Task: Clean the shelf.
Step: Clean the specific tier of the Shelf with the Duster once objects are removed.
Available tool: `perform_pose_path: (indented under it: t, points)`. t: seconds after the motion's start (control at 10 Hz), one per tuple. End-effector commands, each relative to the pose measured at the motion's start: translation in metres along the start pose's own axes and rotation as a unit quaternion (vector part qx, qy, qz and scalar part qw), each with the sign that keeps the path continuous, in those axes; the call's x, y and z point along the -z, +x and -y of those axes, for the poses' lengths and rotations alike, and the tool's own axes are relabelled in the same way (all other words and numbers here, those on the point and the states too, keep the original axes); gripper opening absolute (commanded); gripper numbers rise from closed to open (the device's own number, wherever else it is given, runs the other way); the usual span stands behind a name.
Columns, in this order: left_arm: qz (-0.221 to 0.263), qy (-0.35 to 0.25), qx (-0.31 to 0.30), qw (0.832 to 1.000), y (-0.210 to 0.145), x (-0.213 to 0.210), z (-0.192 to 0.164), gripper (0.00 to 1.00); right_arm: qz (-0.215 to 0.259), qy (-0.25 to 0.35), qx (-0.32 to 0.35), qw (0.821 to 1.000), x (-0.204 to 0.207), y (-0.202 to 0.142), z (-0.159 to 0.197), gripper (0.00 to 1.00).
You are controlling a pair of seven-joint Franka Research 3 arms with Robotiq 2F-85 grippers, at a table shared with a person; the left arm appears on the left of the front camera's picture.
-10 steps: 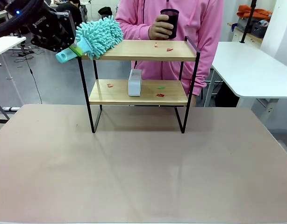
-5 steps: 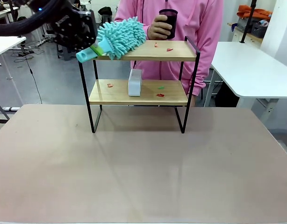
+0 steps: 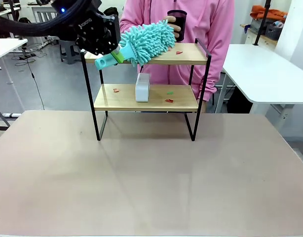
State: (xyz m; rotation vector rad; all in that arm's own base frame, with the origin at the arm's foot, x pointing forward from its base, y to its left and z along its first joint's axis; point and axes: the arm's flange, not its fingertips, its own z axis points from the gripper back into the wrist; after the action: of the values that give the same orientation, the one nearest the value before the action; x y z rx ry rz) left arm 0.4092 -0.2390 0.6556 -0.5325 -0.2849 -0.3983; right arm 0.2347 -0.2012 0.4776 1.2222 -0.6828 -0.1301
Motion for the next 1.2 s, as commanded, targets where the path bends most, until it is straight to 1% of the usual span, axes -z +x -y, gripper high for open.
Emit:
perform_pose_path:
  t: [0.0, 0.2, 0.3, 0.4, 0.6, 0.7, 0.8, 0.9, 1.1]
  points:
    - [-0.039, -0.004, 0.05, 0.998, 0.002, -0.013, -0.005, 0.13, 0.007, 0.008, -0.013, 1.0, 0.001, 0.002, 0.0, 1.0]
    - [-0.079, 0.01, 0.097, 0.992, -0.003, -0.018, -0.015, 0.13, 0.007, 0.008, -0.013, 1.0, 0.001, 0.002, 0.0, 1.0]
    - [-0.094, 0.002, 0.119, 0.988, -0.007, -0.021, -0.019, 0.13, 0.007, 0.008, -0.013, 1.0, 0.001, 0.002, 0.0, 1.0]
    - [-0.118, -0.021, 0.147, 0.982, -0.011, -0.027, -0.022, 0.13, 0.007, 0.008, -0.013, 1.0, 0.001, 0.002, 0.0, 1.0]
    - [-0.191, -0.095, 0.215, 0.953, -0.021, -0.043, -0.027, 0.13, 0.007, 0.008, -0.013, 1.0, 0.001, 0.002, 0.0, 1.0]
    - [-0.231, -0.124, 0.233, 0.936, -0.026, -0.051, -0.032, 0.13, 0.007, 0.008, -0.013, 1.0, 0.001, 0.002, 0.0, 1.0]
    - [-0.254, -0.132, 0.247, 0.926, -0.03, -0.059, -0.035, 0.13, 0.007, 0.008, -0.013, 1.0, 0.001, 0.002, 0.0, 1.0]
    - [-0.238, -0.131, 0.244, 0.931, -0.031, -0.065, -0.038, 0.13, 0.007, 0.008, -0.013, 1.0, 0.001, 0.002, 0.0, 1.0]
    - [-0.223, -0.14, 0.233, 0.936, -0.032, -0.07, -0.043, 0.13, 0.007, 0.008, -0.013, 1.0, 0.001, 0.002, 0.0, 1.0]
